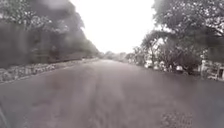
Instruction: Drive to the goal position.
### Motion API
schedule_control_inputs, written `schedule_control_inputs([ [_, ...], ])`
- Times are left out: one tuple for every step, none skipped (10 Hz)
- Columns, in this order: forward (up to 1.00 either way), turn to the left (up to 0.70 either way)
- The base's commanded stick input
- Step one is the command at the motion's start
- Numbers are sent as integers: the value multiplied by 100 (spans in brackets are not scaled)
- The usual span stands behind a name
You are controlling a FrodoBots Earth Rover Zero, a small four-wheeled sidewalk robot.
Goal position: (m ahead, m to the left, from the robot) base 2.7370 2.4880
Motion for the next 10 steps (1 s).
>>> schedule_control_inputs([
  [70, 0],
  [70, 0],
  [70, 0],
  [70, 0],
  [70, 0],
  [70, 0],
  [70, 0],
  [70, 0],
  [70, 0],
  [70, 0],
])
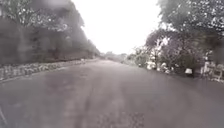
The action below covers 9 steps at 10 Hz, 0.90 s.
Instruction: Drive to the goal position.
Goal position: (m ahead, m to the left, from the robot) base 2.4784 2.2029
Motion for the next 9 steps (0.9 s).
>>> schedule_control_inputs([
  [70, 0],
  [70, 0],
  [70, 0],
  [70, 27],
  [70, 27],
  [70, 0],
  [70, 0],
  [70, 0],
  [70, 0],
])
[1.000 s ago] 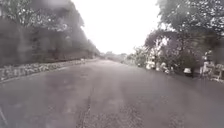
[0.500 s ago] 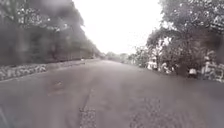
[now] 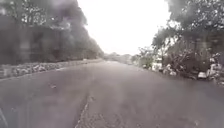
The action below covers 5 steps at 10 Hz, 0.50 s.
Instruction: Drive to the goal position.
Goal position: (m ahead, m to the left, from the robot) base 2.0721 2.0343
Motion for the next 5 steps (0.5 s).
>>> schedule_control_inputs([
  [70, 0],
  [70, 0],
  [70, 0],
  [70, 0],
  [70, 0],
])
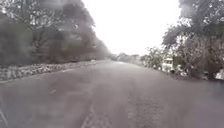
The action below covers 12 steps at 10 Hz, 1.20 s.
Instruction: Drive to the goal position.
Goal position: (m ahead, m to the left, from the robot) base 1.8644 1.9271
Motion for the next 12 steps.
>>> schedule_control_inputs([
  [70, 0],
  [70, 0],
  [70, 0],
  [70, 0],
  [70, 0],
  [70, 0],
  [70, 0],
  [70, 0],
  [70, 0],
  [70, 0],
  [70, 0],
  [70, 0],
])
